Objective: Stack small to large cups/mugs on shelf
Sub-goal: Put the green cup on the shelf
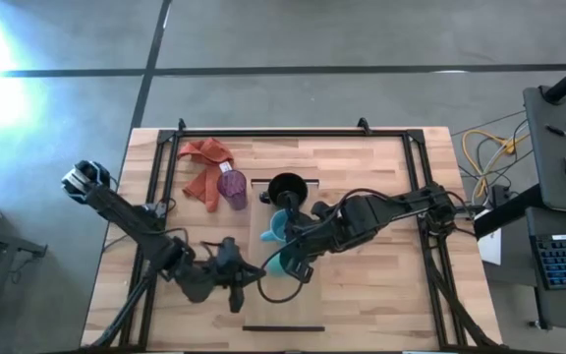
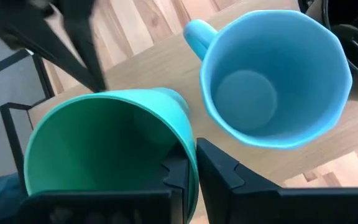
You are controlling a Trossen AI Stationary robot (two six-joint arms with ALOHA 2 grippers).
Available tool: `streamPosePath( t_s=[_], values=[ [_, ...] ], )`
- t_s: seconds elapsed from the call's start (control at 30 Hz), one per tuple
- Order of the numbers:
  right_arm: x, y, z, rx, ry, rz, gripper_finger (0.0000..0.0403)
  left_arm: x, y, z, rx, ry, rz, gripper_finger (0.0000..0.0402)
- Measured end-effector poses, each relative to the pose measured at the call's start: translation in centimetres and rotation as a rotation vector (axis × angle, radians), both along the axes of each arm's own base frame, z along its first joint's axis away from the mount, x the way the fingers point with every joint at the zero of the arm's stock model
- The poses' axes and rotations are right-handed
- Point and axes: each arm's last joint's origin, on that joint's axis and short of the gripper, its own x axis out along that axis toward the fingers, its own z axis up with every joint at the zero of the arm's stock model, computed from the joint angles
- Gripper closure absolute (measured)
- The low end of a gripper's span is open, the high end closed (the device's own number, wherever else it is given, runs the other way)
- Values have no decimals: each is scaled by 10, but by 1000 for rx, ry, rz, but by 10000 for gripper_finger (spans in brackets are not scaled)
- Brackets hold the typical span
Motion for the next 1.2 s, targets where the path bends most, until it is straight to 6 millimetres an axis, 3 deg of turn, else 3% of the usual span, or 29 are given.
streamPosePath(
  t_s=[0.23, 0.97, 1.2],
  values=[
    [3, 1, 2, 13, -35, 0, 374, 14, 8, -10, 32, 33, 25, 402],
    [3, 1, 2, 47, -39, -41, 373, 21, 18, -23, 43, 67, 41, 402],
    [4, 1, 3, 62, -50, -41, 331, 23, 20, -23, 57, 66, 35, 402]
  ],
)
